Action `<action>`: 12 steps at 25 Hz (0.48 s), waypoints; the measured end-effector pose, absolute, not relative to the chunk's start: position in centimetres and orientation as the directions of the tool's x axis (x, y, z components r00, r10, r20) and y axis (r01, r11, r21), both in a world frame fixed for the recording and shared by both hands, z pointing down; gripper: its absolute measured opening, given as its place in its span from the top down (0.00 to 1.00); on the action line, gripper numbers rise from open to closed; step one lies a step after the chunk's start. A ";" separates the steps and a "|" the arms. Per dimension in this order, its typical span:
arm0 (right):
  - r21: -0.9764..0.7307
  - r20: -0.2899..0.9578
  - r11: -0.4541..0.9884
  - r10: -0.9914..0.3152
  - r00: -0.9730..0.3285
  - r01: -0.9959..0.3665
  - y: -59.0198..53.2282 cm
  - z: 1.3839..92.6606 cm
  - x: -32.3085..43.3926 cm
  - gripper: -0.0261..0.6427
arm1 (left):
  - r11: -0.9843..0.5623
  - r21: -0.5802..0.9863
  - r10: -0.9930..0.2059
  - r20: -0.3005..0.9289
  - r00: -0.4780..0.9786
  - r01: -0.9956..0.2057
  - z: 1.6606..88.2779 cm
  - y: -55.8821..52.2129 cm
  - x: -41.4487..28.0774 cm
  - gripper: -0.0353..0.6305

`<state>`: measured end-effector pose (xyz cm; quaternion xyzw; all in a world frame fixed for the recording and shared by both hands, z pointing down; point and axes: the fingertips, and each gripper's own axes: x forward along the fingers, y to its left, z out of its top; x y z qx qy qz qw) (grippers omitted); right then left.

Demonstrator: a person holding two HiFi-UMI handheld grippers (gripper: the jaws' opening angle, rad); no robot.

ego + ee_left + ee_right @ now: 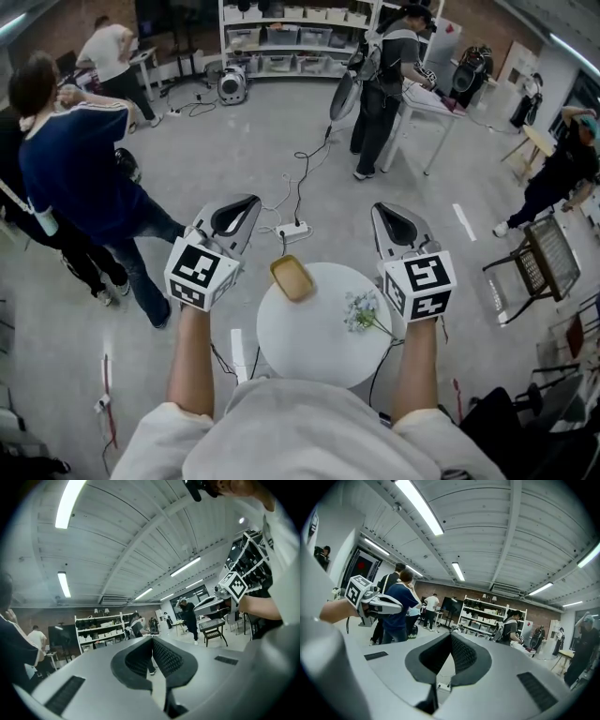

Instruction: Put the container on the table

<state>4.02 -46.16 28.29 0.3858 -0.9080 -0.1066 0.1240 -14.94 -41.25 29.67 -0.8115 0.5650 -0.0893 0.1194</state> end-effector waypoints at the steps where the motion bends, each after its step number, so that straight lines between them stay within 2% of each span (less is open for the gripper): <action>1: 0.290 0.144 0.682 -0.725 -0.674 -0.672 -46.2 28.3 4.1 0.94 | -0.333 -0.295 -0.938 0.008 0.346 -0.896 29.6 -41.2 -14.8 0.92; 12: 0.293 0.159 0.696 -0.711 -0.685 -0.655 -46.1 29.7 3.4 0.94 | -0.371 -0.262 -0.920 -0.025 0.391 -0.891 29.8 -40.4 -14.1 0.92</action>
